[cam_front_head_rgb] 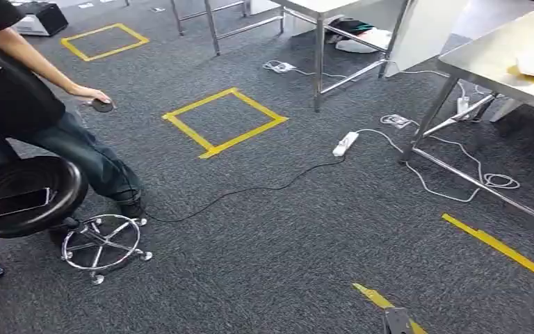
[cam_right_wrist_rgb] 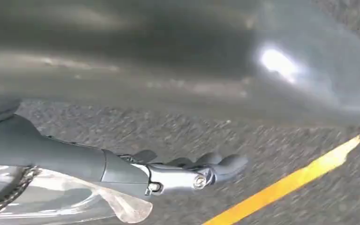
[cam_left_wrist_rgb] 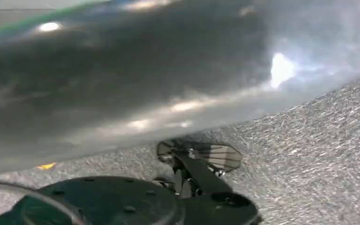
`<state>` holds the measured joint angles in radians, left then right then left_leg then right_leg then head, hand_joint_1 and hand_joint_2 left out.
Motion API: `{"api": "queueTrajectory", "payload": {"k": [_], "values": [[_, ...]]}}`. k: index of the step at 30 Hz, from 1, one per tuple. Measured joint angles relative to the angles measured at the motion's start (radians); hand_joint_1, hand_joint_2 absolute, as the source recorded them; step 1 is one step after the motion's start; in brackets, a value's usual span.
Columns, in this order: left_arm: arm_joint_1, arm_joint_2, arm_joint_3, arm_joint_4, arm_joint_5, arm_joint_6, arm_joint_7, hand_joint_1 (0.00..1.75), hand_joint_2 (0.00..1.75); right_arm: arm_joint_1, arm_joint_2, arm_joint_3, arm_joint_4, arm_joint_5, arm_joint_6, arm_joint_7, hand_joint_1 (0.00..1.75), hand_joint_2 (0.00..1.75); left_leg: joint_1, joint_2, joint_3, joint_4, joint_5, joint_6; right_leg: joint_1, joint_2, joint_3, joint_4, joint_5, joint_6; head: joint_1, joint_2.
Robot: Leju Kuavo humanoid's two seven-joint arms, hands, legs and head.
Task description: Take the parts from the cabinet and place them on the table.
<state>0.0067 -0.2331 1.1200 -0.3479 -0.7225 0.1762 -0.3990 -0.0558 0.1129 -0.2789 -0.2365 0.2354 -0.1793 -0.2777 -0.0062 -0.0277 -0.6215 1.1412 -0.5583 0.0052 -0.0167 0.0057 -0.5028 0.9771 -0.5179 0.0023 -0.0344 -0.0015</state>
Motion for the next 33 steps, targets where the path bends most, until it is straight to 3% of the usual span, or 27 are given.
{"api": "queueTrajectory", "payload": {"k": [1,2,3,4,6,7,8,9,12,13,14,15,17,18,19,21,22,23,24,25,27,28,29,30,32,33], "values": [[-0.003,0.000,0.001,0.000,0.000,0.000,0.000,0.00,0.00,0.004,0.000,0.000,0.000,0.000,0.001,0.000,0.00,0.00,0.003,0.009,-0.046,0.092,-0.039,-0.005,0.001,-0.018,0.003,0.000,-0.004,-0.002,0.000,0.000],[-0.004,0.000,0.002,0.000,0.000,0.000,0.000,0.00,0.00,0.006,0.000,0.000,0.000,0.000,0.000,0.001,0.00,0.00,0.006,0.013,-0.081,0.159,-0.061,-0.008,0.001,-0.034,0.004,0.000,-0.007,-0.002,0.000,0.000],[-0.004,0.000,0.002,0.000,0.000,0.000,0.000,0.00,0.00,0.006,0.000,0.000,0.000,0.000,0.000,0.001,0.00,0.00,0.009,0.015,-0.096,0.184,-0.056,-0.010,0.001,-0.048,0.006,0.001,-0.009,-0.001,0.000,0.000],[-0.001,0.000,0.002,0.000,0.000,0.000,0.000,0.00,0.00,0.005,0.000,0.000,0.000,0.000,0.000,0.001,0.00,0.00,0.012,0.017,-0.084,0.157,-0.027,-0.011,0.001,-0.061,0.009,0.000,-0.012,0.000,0.000,0.000],[0.001,0.001,0.002,0.000,0.000,0.000,0.000,0.00,0.00,0.002,0.000,0.000,0.000,0.000,0.000,0.001,0.00,0.00,0.013,0.035,-0.008,0.004,0.060,-0.008,0.001,-0.083,0.021,0.000,-0.020,0.004,0.000,0.000],[0.001,0.001,0.003,0.000,0.000,0.000,0.000,0.00,0.00,0.002,0.000,0.000,0.000,0.000,0.001,0.001,0.00,0.00,0.012,0.070,0.039,-0.087,0.098,-0.004,0.001,-0.094,0.029,0.000,-0.026,0.010,0.000,0.000],[-0.003,0.001,0.003,0.000,0.000,0.000,0.000,0.00,0.00,0.003,0.000,0.000,0.000,0.000,0.001,0.000,0.00,0.00,-0.004,0.110,0.054,-0.117,0.074,-0.002,0.010,-0.104,0.022,0.001,-0.033,0.020,0.000,0.000],[-0.008,0.000,0.003,0.000,-0.001,-0.001,-0.001,0.00,0.00,0.003,0.000,0.000,0.000,0.000,0.000,0.000,0.00,0.00,0.000,0.104,0.053,-0.121,0.073,0.008,0.011,-0.113,0.023,0.001,-0.040,0.026,0.000,0.000],[0.001,0.001,0.006,0.000,-0.001,-0.001,-0.002,0.00,0.00,-0.008,0.000,0.000,0.000,0.000,0.001,-0.001,0.00,0.00,-0.005,0.070,0.051,-0.128,0.072,0.023,0.010,-0.146,0.050,-0.006,-0.045,0.038,0.000,0.000],[0.003,0.001,0.007,0.000,-0.001,-0.001,-0.002,0.00,0.00,-0.010,0.000,0.000,-0.001,0.000,0.001,-0.001,0.00,0.00,0.002,0.059,0.056,-0.133,0.077,0.030,0.004,-0.101,0.042,0.004,-0.057,0.046,0.000,0.000],[0.002,0.001,0.008,0.000,0.000,-0.001,-0.002,0.00,0.00,-0.011,0.000,0.000,-0.001,0.000,0.000,-0.002,0.00,0.00,0.003,0.053,0.056,-0.134,0.078,0.034,0.003,-0.048,0.027,0.036,-0.082,0.046,0.008,0.000],[-0.002,0.001,0.008,0.000,-0.001,-0.001,-0.002,0.00,0.00,-0.009,0.000,0.000,-0.001,0.000,0.000,-0.002,0.00,0.00,0.003,0.038,0.055,-0.134,0.078,0.039,0.004,-0.021,-0.015,0.121,-0.128,0.046,0.011,0.000],[-0.004,0.001,0.009,0.000,-0.001,-0.002,-0.002,0.00,0.00,0.000,0.000,-0.001,-0.001,0.000,0.000,-0.001,0.00,0.00,0.000,0.009,0.055,-0.134,0.076,0.043,0.005,-0.009,-0.107,0.286,-0.184,0.044,0.013,0.000],[-0.004,0.001,0.010,0.000,-0.002,-0.002,-0.002,0.00,0.00,0.003,0.000,-0.002,-0.001,0.000,0.000,-0.001,0.00,0.00,-0.001,-0.005,0.056,-0.133,0.075,0.044,0.005,-0.008,-0.137,0.323,-0.183,0.044,0.012,0.000],[-0.003,0.001,0.011,0.000,-0.004,-0.002,-0.002,0.00,0.00,0.003,0.000,-0.002,-0.001,0.000,0.000,-0.001,0.00,0.00,-0.002,-0.019,0.058,-0.133,0.075,0.044,0.005,-0.007,-0.145,0.313,-0.157,0.041,0.012,0.000],[-0.004,0.001,0.012,0.000,-0.010,-0.003,-0.003,0.00,0.00,0.002,0.000,-0.002,-0.001,0.001,-0.001,-0.001,0.00,0.00,-0.003,-0.050,0.065,-0.132,0.072,0.042,0.005,0.002,-0.101,0.177,-0.053,0.035,0.012,0.000],[-0.005,0.000,0.012,0.000,-0.011,-0.004,-0.003,0.00,0.00,0.002,0.000,-0.003,-0.001,0.002,-0.004,-0.001,0.00,0.00,-0.002,-0.064,0.068,-0.132,0.070,0.039,0.004,0.035,-0.067,0.088,-0.001,0.031,0.013,0.000],[-0.005,0.000,0.013,0.000,-0.012,-0.004,-0.003,0.00,0.00,0.002,0.000,-0.003,-0.001,0.004,-0.006,-0.001,0.00,0.00,-0.002,-0.073,0.065,-0.129,0.067,0.035,0.001,0.102,-0.051,0.046,0.003,0.027,0.011,0.000],[-0.009,0.000,0.014,0.000,-0.013,-0.004,-0.003,0.00,0.00,0.003,0.000,-0.003,-0.001,0.006,-0.011,-0.001,0.00,0.00,-0.002,-0.088,0.058,-0.123,0.065,0.030,-0.003,0.101,-0.037,0.022,-0.001,0.028,0.011,0.000],[-0.008,0.000,0.016,0.000,-0.013,-0.004,-0.003,0.00,0.00,0.004,0.000,-0.003,-0.001,0.008,-0.012,0.000,0.00,0.00,0.004,-0.097,0.054,-0.125,0.070,0.022,0.004,0.092,-0.036,0.026,-0.001,0.027,0.011,0.000],[-0.003,-0.001,0.020,0.000,-0.015,-0.005,-0.003,0.00,0.00,0.003,0.000,-0.003,-0.001,0.010,-0.014,-0.001,0.00,0.00,0.009,-0.123,0.048,-0.132,0.075,0.008,0.007,0.071,-0.034,0.023,0.002,0.017,0.011,0.000],[-0.004,0.000,0.022,0.000,-0.018,-0.004,-0.003,0.00,0.00,0.001,0.000,-0.003,-0.001,0.012,-0.016,-0.001,0.00,0.00,0.008,-0.109,0.049,-0.124,0.068,0.006,-0.002,0.053,-0.027,0.011,0.008,0.008,0.010,0.000],[-0.004,0.000,0.023,0.000,-0.021,-0.004,-0.005,0.00,0.00,-0.001,0.000,-0.004,-0.002,0.013,-0.018,-0.002,0.00,0.00,0.002,-0.049,0.038,-0.096,0.048,0.001,0.000,0.040,-0.022,0.008,0.007,0.005,0.008,0.000],[-0.007,0.000,0.026,0.000,-0.023,-0.005,-0.005,0.00,0.00,0.000,0.000,-0.004,-0.002,0.014,-0.020,-0.002,0.00,0.00,0.003,-0.015,0.007,-0.032,0.012,-0.005,0.003,0.022,-0.018,0.008,0.004,0.000,0.003,0.000],[-0.012,0.000,0.030,0.000,-0.032,-0.005,-0.005,0.00,0.00,0.006,0.000,-0.004,-0.002,0.018,-0.020,-0.001,0.00,0.00,0.008,0.011,-0.069,0.121,-0.054,-0.013,0.007,-0.016,-0.013,0.008,-0.003,-0.004,0.005,0.000],[-0.012,0.000,0.031,0.000,-0.034,-0.006,-0.005,0.00,0.00,0.006,0.000,-0.004,-0.002,0.019,-0.021,-0.001,0.00,0.00,0.010,0.014,-0.095,0.172,-0.065,-0.016,0.008,-0.032,-0.011,0.008,-0.006,-0.005,0.005,0.000]]}}
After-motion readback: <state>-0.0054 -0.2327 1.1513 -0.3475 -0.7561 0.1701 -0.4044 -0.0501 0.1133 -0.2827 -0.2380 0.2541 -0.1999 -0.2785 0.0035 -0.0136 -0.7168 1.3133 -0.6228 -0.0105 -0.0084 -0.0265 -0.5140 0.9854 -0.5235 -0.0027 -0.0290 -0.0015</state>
